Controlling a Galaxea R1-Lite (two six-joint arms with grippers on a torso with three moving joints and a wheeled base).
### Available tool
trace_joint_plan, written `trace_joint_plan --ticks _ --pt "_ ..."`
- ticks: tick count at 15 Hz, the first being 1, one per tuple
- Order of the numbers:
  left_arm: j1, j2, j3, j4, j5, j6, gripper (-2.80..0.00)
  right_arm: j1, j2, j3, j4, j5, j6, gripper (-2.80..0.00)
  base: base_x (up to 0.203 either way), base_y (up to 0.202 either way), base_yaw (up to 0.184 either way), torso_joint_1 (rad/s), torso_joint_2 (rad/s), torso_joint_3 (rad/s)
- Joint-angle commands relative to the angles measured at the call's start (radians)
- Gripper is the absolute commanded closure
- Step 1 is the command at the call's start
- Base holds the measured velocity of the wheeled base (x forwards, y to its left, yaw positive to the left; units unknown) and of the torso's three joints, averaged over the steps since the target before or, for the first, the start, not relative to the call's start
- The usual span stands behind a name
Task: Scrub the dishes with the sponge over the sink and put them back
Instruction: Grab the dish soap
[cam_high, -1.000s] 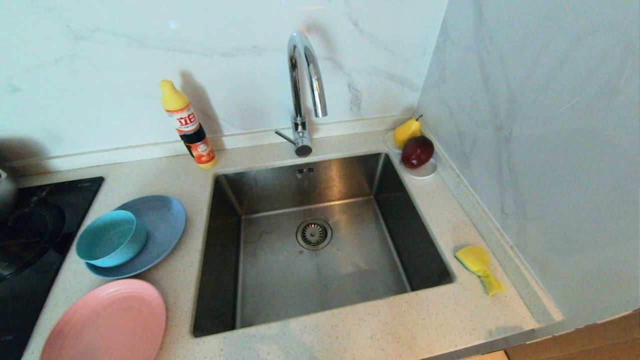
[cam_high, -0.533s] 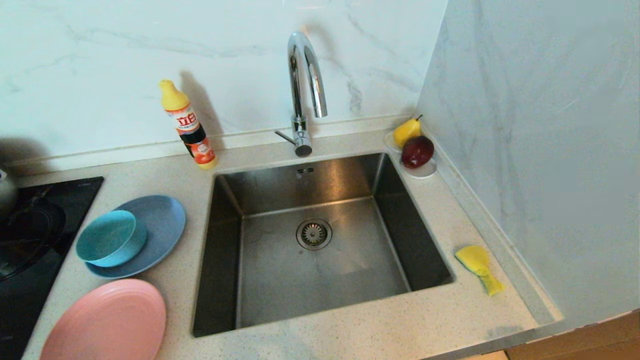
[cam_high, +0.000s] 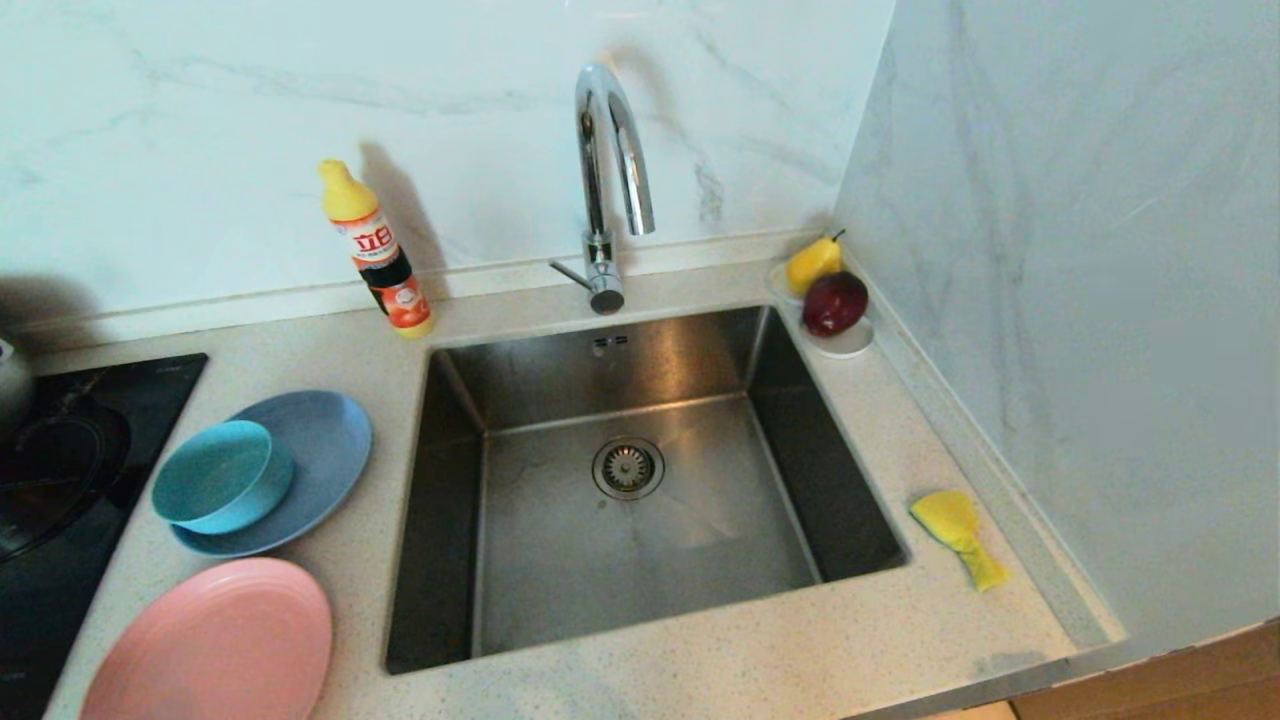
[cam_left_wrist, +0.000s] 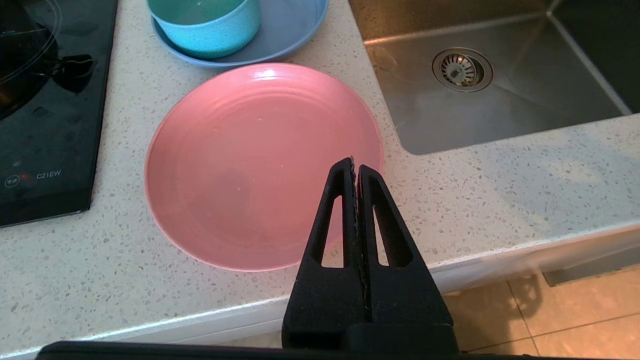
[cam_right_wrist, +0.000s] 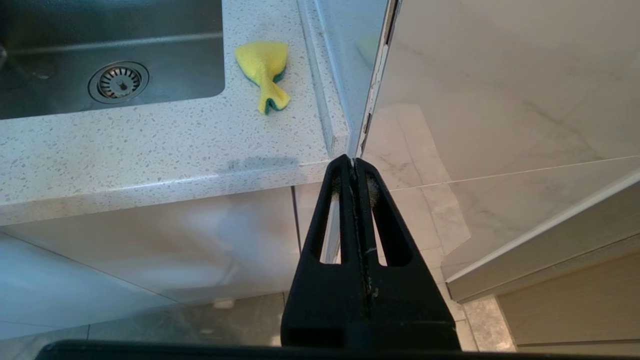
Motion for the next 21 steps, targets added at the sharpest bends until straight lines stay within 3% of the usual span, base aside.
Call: trace_joint_plan --ticks 1,12,14,16,21 --pt "0.0 0.002 0.002 -0.001 0.0 0.006 0.0 0.0 -0.001 0.0 0.0 0.0 0.0 0.0 0.0 0.0 0.0 0.0 0.0 0.0" --pt "0.0 0.002 -0.009 0.001 0.027 -0.011 0.0 0.0 -0.001 0.0 0.0 0.0 0.0 0.0 0.0 0.0 0.0 0.0 0.0 0.0" --pt "0.0 0.032 -0.117 0.012 0.04 -0.009 0.0 0.0 -0.001 0.0 0.0 0.0 0.0 0.0 0.0 0.0 0.0 0.0 0.0 0.0" --pt "0.0 0.169 -0.208 0.01 0.042 -0.019 0.0 0.0 -0.001 0.0 0.0 0.0 0.0 0.0 0.0 0.0 0.0 0.0 0.0 0.0" --pt "0.0 0.647 -0.479 -0.059 0.045 -0.154 0.0 0.0 -0.001 0.0 0.0 0.0 0.0 0.0 0.0 0.0 0.0 0.0 0.0 0.0"
